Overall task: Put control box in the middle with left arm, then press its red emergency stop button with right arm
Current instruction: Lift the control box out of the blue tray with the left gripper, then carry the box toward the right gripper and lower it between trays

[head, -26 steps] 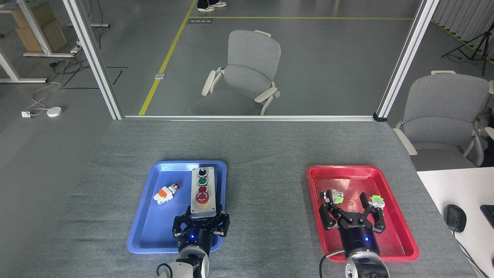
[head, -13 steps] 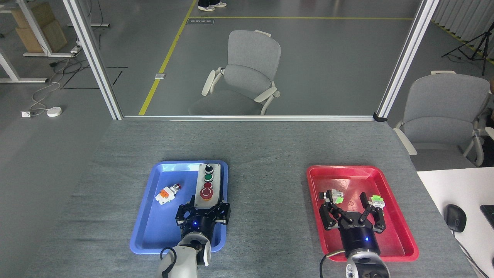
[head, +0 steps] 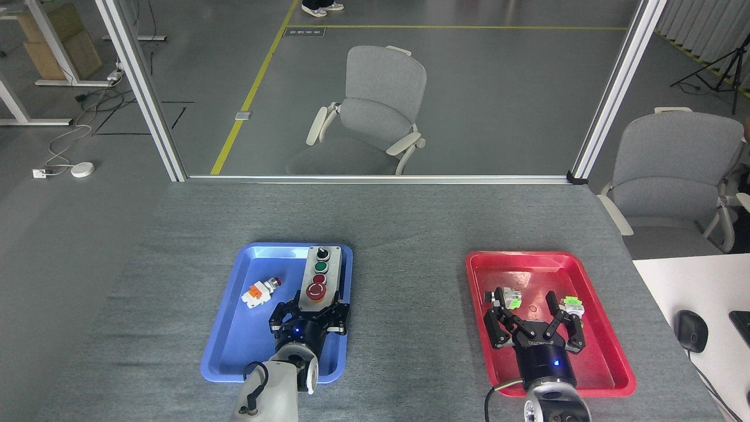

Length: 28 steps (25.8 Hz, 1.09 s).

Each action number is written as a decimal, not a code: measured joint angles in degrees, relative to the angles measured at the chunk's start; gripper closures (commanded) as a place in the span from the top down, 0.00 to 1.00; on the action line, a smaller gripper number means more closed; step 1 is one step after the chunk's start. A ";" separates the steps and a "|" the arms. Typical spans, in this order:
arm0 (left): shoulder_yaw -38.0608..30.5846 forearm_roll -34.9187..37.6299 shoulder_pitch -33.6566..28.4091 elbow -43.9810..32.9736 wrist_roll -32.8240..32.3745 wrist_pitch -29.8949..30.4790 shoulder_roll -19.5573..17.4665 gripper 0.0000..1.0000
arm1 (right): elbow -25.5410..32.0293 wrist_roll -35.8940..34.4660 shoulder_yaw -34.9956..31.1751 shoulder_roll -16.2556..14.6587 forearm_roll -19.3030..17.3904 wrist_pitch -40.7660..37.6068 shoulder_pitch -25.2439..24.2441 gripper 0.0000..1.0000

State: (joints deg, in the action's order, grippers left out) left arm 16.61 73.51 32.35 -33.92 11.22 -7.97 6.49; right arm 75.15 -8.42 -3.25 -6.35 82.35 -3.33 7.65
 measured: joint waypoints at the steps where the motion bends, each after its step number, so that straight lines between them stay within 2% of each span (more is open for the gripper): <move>1: 0.01 0.03 0.13 0.11 -0.06 0.60 -0.10 0.37 | 0.00 0.00 0.00 -0.02 0.00 0.00 0.00 0.99; 4: 0.01 0.07 0.61 0.60 -0.13 2.80 -0.52 0.06 | 0.00 -0.01 0.04 -0.01 0.00 -0.07 0.00 0.98; 5: 0.01 0.07 0.80 0.69 -0.16 3.33 -0.69 0.00 | 0.00 -0.01 0.05 0.00 0.00 -0.08 0.00 0.99; 11: -0.52 -0.44 1.71 -1.25 -0.19 7.05 -1.75 0.00 | 0.00 -0.02 0.06 0.04 0.00 -0.09 0.00 0.98; 17: -0.56 -2.67 0.44 -10.10 -0.10 7.75 -3.12 0.00 | 0.00 -0.02 -0.02 0.03 0.00 -0.11 0.00 0.98; 21: 0.22 -2.78 -1.29 -14.03 -0.88 7.02 -1.80 0.00 | 0.00 -0.02 0.01 0.07 -0.02 -0.11 0.00 0.98; 25: 4.12 -2.50 -2.09 -14.76 -2.08 4.92 0.43 0.00 | 0.00 -0.08 -0.02 0.48 -0.07 -0.11 0.00 0.98; 28: 10.07 -2.62 -2.31 -14.35 -2.40 2.17 1.03 0.00 | 0.00 -0.21 0.00 0.65 -0.08 -0.11 0.00 0.98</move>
State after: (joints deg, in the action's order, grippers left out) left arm 26.68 70.89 30.05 -48.26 8.82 -5.80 7.52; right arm 75.15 -8.63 -3.25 -5.70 82.27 -3.44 7.65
